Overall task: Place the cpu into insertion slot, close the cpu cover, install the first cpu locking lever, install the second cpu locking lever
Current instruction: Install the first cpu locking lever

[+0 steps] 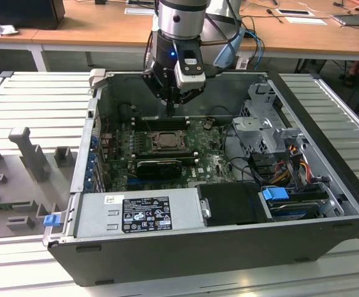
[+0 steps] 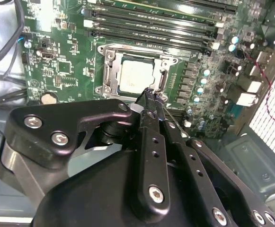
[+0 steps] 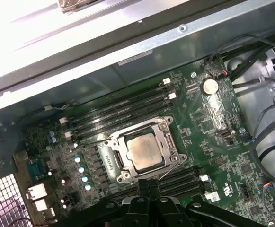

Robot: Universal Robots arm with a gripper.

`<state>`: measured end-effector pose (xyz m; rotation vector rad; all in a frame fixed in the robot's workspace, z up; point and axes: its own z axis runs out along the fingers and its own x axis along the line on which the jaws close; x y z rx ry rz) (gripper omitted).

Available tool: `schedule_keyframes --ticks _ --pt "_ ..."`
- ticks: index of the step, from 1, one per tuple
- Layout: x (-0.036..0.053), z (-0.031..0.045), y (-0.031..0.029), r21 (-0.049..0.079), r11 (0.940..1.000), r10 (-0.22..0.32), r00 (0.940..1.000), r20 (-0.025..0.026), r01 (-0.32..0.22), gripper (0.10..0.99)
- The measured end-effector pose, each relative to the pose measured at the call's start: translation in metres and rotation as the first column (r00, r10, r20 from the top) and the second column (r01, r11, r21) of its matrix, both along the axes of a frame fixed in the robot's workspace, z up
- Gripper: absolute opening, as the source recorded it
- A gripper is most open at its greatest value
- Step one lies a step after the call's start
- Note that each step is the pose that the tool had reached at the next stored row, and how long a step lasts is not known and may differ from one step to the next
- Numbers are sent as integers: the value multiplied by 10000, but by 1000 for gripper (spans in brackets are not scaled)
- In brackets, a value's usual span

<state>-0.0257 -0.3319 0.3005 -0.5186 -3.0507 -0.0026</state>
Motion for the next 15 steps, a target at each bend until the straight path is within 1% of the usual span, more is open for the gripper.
schedule_keyframes --ticks 2,4,5,7,9,10,12,15 --pt "-1 -5 -1 -1 9990 447 9990 3 -447 106" --pt "-1 -11 -1 -3 9973 737 9973 17 -737 106" --pt "-7 -18 -3 2 9969 784 9969 58 -784 106" --pt "-25 -33 -6 71 9962 867 9962 98 -868 106" --pt "-43 -38 -9 69 9957 926 9956 129 -927 106" --pt "-46 -38 -14 63 9952 971 9952 157 -972 106" --pt "-50 -46 -19 55 9944 1058 9941 249 -1060 106" --pt "-51 -46 -19 55 9903 1387 9900 250 -1389 106"
